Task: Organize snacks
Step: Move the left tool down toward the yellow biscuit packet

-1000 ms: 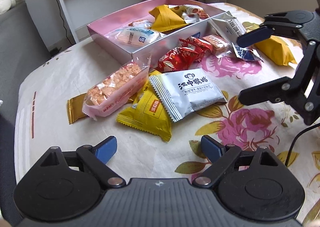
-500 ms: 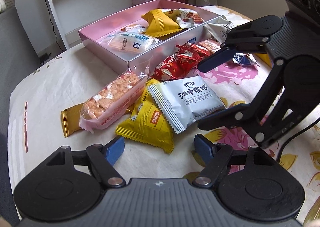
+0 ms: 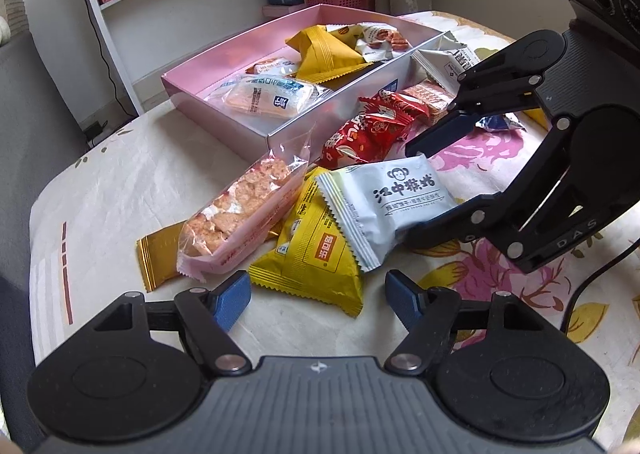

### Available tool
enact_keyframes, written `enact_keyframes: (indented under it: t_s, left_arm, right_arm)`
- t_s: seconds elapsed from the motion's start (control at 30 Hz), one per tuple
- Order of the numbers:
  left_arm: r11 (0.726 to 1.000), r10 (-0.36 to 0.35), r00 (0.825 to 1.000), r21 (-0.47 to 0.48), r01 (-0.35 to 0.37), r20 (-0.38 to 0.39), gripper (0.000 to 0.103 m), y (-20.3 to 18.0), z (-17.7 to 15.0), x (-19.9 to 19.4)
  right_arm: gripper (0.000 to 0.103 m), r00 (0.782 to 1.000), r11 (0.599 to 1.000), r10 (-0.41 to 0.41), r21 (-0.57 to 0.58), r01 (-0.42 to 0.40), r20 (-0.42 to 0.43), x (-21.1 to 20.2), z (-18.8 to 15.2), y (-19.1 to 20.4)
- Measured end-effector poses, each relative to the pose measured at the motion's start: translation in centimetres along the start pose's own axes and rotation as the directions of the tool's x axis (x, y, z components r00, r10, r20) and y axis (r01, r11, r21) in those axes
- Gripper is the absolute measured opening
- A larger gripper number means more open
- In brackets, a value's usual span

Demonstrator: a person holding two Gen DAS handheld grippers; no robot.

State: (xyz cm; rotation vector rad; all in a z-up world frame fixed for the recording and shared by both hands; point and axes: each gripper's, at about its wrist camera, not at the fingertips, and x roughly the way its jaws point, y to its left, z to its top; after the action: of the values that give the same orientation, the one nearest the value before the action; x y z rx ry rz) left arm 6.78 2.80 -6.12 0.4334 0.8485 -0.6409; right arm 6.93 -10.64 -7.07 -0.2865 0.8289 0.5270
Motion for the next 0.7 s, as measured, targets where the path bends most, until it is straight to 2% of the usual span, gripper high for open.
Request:
enact_keyframes:
  t_s: [0.13,0.27,0.47,0.7]
  left_arm:
    - [1.000,-0.013,1.000,0.015,0.013,0.009,0.070,-0.3,0.3,0.0]
    - [1.000,-0.001,1.000,0.028,0.001,0.007,0.070,-0.8,0.6,0.6]
    - [1.000,0.009,1.000,-0.001,-0.009,0.023,0.070,-0.6,1.2,1.3]
    - [1.000,0.000,1.000,-0.001,0.000,0.027,0.074,-1.2,1.9,1.7]
  right_arm:
    - [0.063,0.999,1.000,-0.012,-0.002,0.012,-0.030,-0.9,-0.6,-0.4]
    - [0.063,0.995,1.000,-0.024,0.011,0.025,-0.095,-1.5,-1.4,-0.9]
    - [0.063,0.988,0.998,-0.021,0.052,0.029,-0.153,-3.0,-2.4,-1.8]
    - [0.071,0.995,0.999,-0.019,0.046,0.024,-0.101,-3.3,-2.9,-2.1]
